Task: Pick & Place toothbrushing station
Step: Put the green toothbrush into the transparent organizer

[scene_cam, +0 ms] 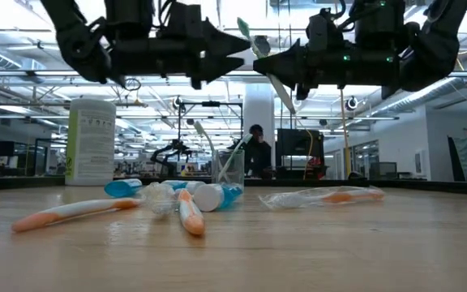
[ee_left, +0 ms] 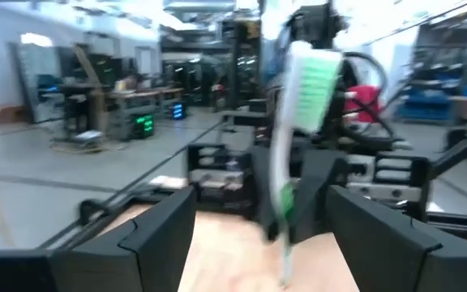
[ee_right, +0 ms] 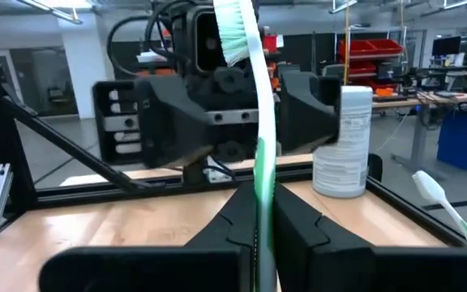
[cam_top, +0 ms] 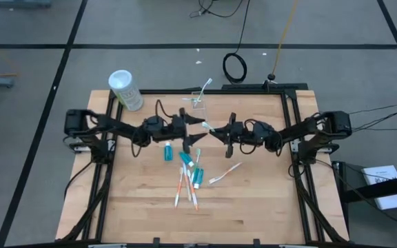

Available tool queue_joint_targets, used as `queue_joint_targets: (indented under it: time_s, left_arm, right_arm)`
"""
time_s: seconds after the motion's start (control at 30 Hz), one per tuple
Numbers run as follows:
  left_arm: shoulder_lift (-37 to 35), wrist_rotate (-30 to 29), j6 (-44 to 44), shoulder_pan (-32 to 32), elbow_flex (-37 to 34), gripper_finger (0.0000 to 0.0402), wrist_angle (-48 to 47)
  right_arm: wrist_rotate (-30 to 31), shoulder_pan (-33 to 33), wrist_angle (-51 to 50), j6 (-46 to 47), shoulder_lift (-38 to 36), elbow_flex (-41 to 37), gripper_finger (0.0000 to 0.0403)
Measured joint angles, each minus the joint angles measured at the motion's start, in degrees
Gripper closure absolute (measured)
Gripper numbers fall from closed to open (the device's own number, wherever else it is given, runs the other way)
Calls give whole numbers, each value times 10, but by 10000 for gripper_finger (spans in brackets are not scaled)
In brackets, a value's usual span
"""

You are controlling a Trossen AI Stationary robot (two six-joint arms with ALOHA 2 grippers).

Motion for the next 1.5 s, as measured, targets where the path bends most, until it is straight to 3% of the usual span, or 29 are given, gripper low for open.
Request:
queue_joint_targets:
  time_s: [0.4,0.7,0.9,1.5]
  left_arm:
    - [49,58,-6,-2,101,117,-51]
    - [48,60,-7,-2,102,117,-48]
    - [48,60,1,-2,102,117,8]
    - [48,55,10,2,102,117,14]
  right_arm:
    - [0,0,-9,-3,0,0,393]
    - [0,1,23,-21,0,0,393]
    - [-1,5,68,-46,0,0,393]
    - [-1,5,83,-52,0,0,393]
